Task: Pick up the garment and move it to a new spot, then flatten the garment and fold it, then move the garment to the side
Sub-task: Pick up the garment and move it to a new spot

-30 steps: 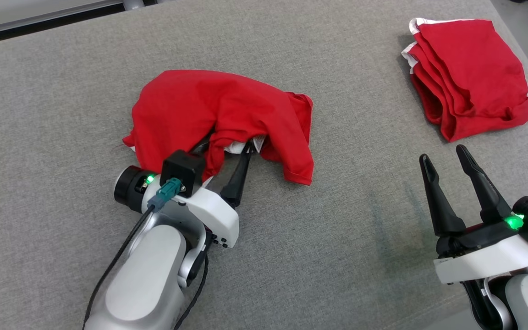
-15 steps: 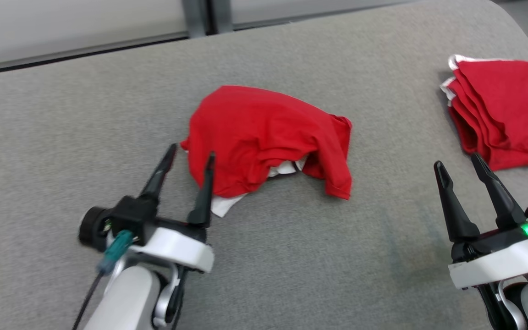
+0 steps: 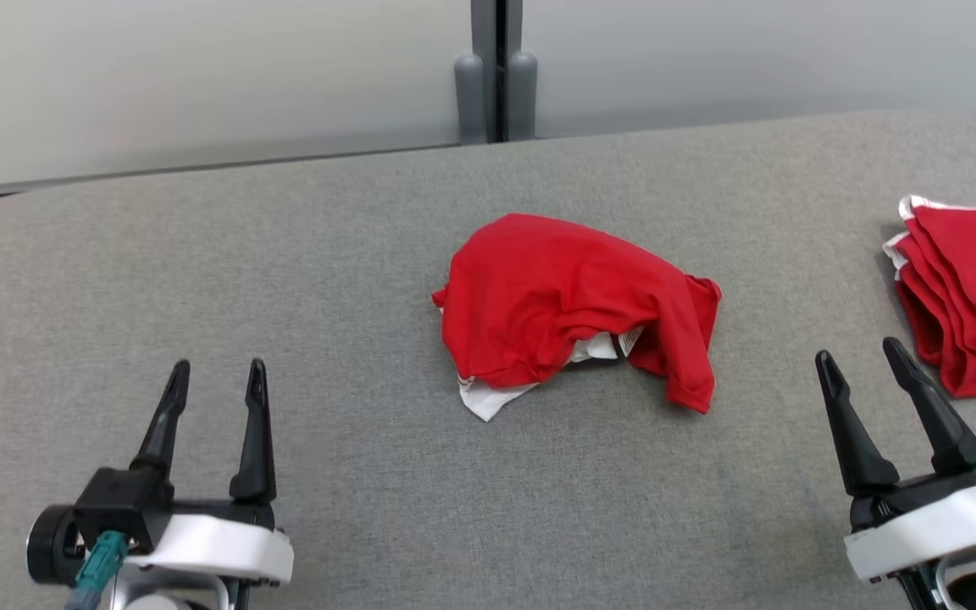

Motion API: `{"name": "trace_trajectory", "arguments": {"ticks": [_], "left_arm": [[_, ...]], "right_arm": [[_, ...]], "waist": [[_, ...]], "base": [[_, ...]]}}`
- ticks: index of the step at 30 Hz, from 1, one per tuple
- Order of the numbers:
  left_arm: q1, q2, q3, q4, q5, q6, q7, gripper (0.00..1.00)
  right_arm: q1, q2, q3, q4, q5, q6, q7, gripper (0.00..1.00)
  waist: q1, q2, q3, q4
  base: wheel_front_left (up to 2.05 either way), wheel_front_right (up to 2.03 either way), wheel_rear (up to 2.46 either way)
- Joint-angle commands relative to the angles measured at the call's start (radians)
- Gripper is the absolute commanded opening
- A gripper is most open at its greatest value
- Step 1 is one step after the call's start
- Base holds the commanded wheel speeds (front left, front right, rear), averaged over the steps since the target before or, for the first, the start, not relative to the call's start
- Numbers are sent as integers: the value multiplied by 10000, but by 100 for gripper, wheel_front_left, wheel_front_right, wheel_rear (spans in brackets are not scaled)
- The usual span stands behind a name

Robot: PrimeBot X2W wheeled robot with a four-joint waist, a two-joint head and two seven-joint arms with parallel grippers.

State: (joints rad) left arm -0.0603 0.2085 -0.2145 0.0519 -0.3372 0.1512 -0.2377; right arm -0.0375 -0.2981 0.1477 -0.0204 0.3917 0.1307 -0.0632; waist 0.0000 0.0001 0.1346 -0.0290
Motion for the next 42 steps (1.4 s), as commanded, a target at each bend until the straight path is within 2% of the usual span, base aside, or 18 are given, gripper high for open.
{"name": "trace_trajectory", "arguments": {"ticks": [1,10,15,42], "left_arm": [[251,94,0,-93,-34,75,41,100],[1194,352,-176,-123,-182,-84,353,100],[1571,476,-150,-212,-271,-7,536,100],[1659,556,-360,-454,-383,233,867,100]], "right_arm": [[207,3,-51,-26,-60,0,72,100],[944,140,-265,-90,-188,0,399,100],[1278,231,-373,-227,-298,0,627,100],[1548,352,-588,-536,-338,0,938,100]], "waist": [[0,-1,-354,202],[0,-1,-1186,227],[0,-1,-1482,214],[0,-1,-1696,372]], "base": [[0,0,0],[0,0,0],[0,0,0],[0,0,0]]}}
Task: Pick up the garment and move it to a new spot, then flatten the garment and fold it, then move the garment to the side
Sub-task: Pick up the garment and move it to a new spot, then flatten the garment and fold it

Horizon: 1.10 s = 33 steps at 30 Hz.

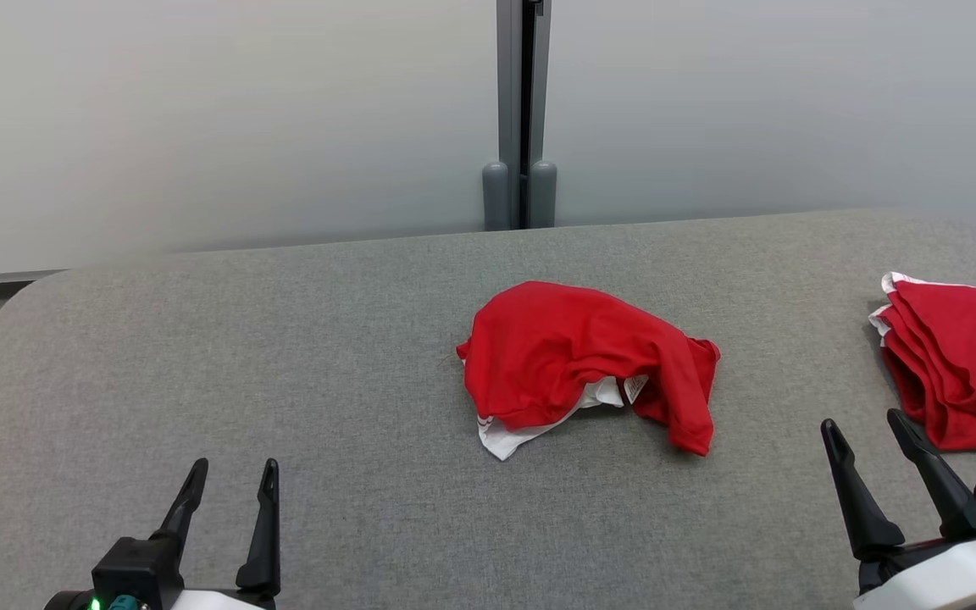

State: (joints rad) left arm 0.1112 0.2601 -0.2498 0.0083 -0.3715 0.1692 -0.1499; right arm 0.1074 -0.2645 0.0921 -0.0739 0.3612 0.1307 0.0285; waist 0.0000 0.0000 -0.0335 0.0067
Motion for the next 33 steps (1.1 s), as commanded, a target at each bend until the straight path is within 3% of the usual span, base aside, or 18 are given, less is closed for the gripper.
{"name": "trace_trajectory", "arguments": {"ticks": [1,13,20,26,33], "left_arm": [[-57,49,-16,-22,-39,57,1,100],[-212,5,-157,-152,-43,107,-17,100],[-1337,-470,-1071,227,148,-453,228,100],[-3058,-1282,-1827,1863,19,-1304,132,100],[-4655,-1881,-2275,4827,-425,-1869,133,100]], "right_arm": [[107,26,-35,6,-26,0,12,100],[108,35,-89,-51,69,0,-39,100],[-213,-32,-46,-239,134,0,-9,100],[-778,-215,114,-346,217,0,-68,100],[-1387,-336,271,-159,424,0,-378,100]], "waist": [[0,0,-23,23],[0,0,94,116],[0,0,757,31],[0,0,1804,-495],[0,0,2817,-1148]], "base": [[0,0,0],[0,0,0],[0,0,0],[0,0,0],[0,0,0]]}}
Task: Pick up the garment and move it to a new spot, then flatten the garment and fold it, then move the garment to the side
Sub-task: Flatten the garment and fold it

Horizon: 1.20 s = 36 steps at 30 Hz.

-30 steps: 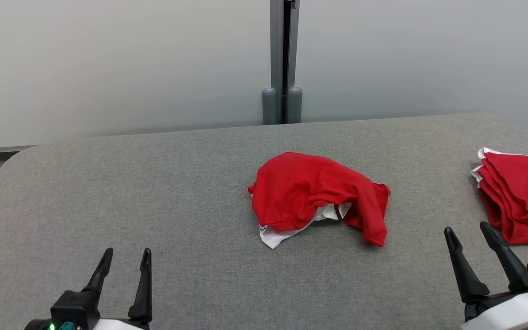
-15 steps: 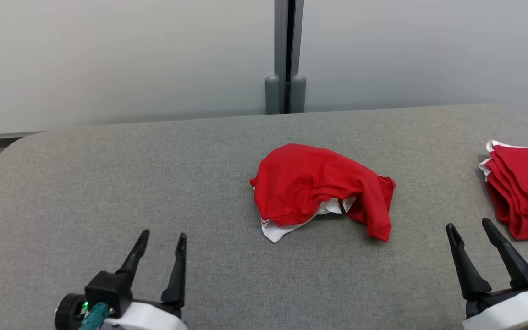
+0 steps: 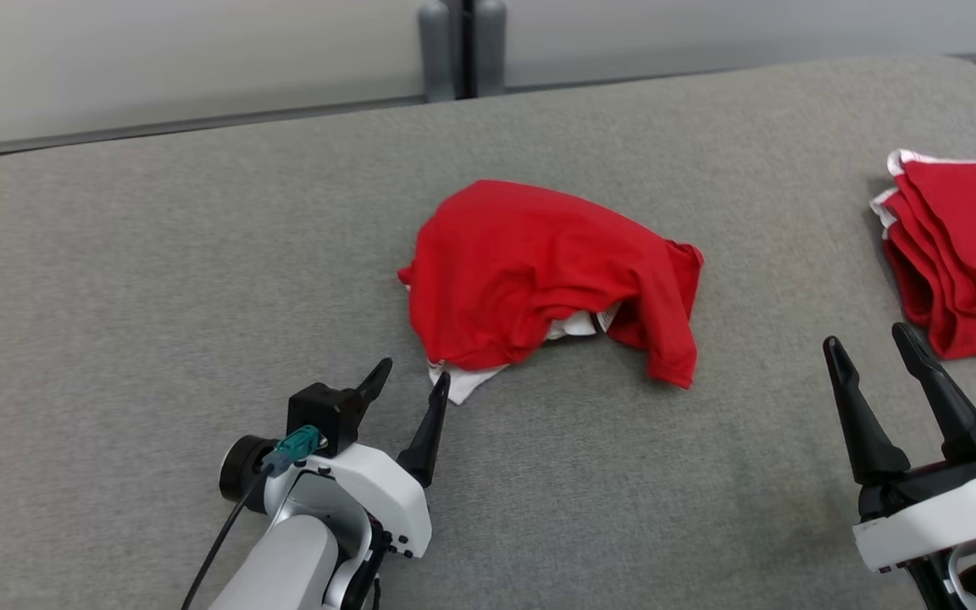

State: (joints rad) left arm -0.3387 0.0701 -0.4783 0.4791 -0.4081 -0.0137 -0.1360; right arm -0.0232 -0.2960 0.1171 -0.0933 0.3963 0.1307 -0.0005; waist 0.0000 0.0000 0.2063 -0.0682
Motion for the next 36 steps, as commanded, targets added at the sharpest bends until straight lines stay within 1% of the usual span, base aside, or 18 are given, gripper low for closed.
{"name": "trace_trajectory", "arguments": {"ticks": [1,3,5,6,10,13,15,19,20,22,26,33,36], "left_arm": [[-317,-14,-70,554,-119,-123,79,100],[-611,-76,-112,1178,-357,-248,19,100],[-831,-109,-208,1678,-542,-398,-72,30],[-903,-127,-263,1904,-622,-467,-132,0],[-1067,-154,-335,2340,-813,-584,-606,0],[-1010,-149,-290,2069,-898,-585,-865,0],[-926,14,-232,1756,-886,-523,-935,0],[-559,377,-231,788,-937,-400,-552,0],[-559,377,-231,788,-937,-400,-552,0],[-321,663,-252,134,-901,-285,-204,0],[270,1354,-49,-1529,-942,168,531,0],[1481,2635,562,-4508,-947,1208,1787,0],[1915,3047,812,-5536,-955,1590,2234,0]], "right_arm": [[-150,-24,44,82,100,0,-133,100],[-258,-16,77,171,161,0,-226,100],[-287,-9,55,291,197,0,-326,100],[-311,-7,37,342,232,0,-376,100],[-367,23,-4,511,280,0,-514,100],[-308,65,-97,587,285,0,-567,100],[-243,93,-189,595,297,0,-600,100],[-114,137,-305,571,315,0,-599,100],[-114,137,-305,571,315,0,-599,100],[-44,163,-333,562,327,0,-589,100],[13,212,-446,512,300,0,-568,100],[203,272,-674,361,232,0,-460,100],[229,249,-727,309,249,0,-431,100]], "waist": [[0,0,515,-473],[0,0,681,-595],[0,0,799,-649],[0,0,840,-656],[0,0,843,-605],[0,0,727,-441],[0,0,629,-271],[0,0,443,91],[0,0,443,91],[0,0,352,262],[0,0,224,555],[0,0,83,888],[0,0,87,948]], "base": [[0,0,0],[0,0,0],[0,0,0],[0,0,0],[0,0,0],[0,0,0],[0,0,0],[0,0,0],[0,0,0],[0,0,0],[0,0,0],[0,0,0],[0,0,0]]}}
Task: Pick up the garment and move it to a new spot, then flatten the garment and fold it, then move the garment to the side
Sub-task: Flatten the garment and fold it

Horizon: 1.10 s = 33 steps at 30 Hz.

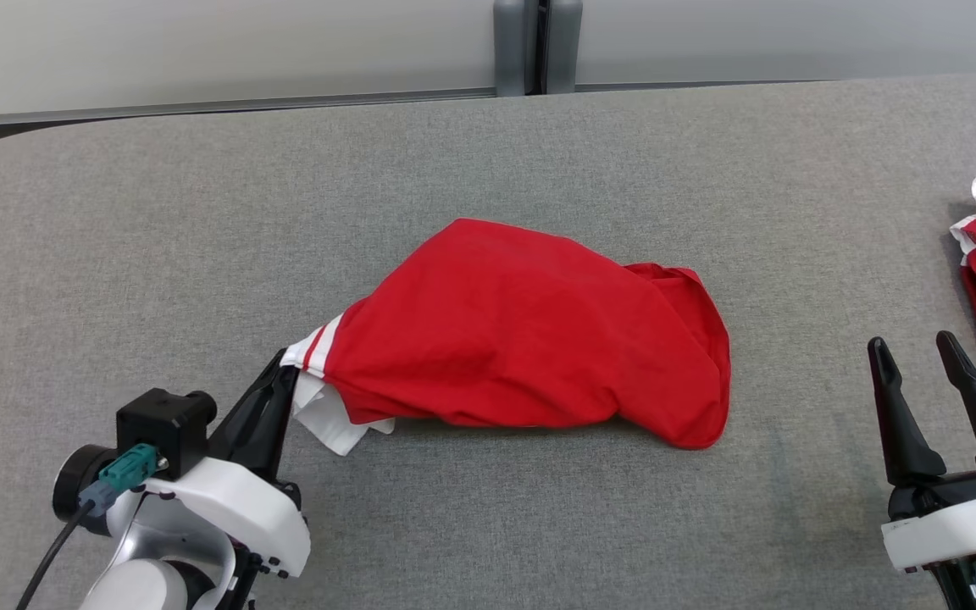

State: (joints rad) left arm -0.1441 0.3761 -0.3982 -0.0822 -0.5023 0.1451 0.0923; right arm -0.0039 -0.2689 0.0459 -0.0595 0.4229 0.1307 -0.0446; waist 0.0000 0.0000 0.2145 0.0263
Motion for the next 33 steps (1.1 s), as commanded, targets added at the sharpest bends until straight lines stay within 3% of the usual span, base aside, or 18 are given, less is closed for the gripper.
{"name": "trace_trajectory", "arguments": {"ticks": [1,7,8,9,10,17,23,33], "left_arm": [[83,100,101,-152,-49,95,67,0],[508,61,188,75,-484,225,450,0],[552,-77,188,279,-625,201,396,33],[518,-143,212,490,-627,231,281,91],[506,-229,257,712,-670,275,138,100],[447,-788,813,1956,-465,738,-1752,100],[291,-1055,1392,2047,-320,813,-3270,100],[493,-1256,2300,506,885,1067,-3571,100]], "right_arm": [[30,-21,-27,-46,-12,0,1,100],[-149,-12,78,-133,-7,0,47,100],[-162,-32,96,-119,15,0,30,100],[-156,-53,94,-108,39,0,9,100],[-157,-60,101,-104,50,0,-3,100],[-81,-125,8,-87,44,0,18,100],[-35,-194,-54,-129,-56,0,112,100],[251,-162,-15,-170,-138,0,309,100]], "waist": [[0,0,15,17],[0,0,126,-91],[0,0,139,-123],[0,0,152,-145],[0,0,167,-171],[0,0,112,-192],[0,0,-115,-164],[0,0,-701,-194]], "base": [[0,0,0],[0,0,0],[0,0,0],[0,0,0],[0,0,0],[0,0,0],[0,0,0],[0,0,0]]}}
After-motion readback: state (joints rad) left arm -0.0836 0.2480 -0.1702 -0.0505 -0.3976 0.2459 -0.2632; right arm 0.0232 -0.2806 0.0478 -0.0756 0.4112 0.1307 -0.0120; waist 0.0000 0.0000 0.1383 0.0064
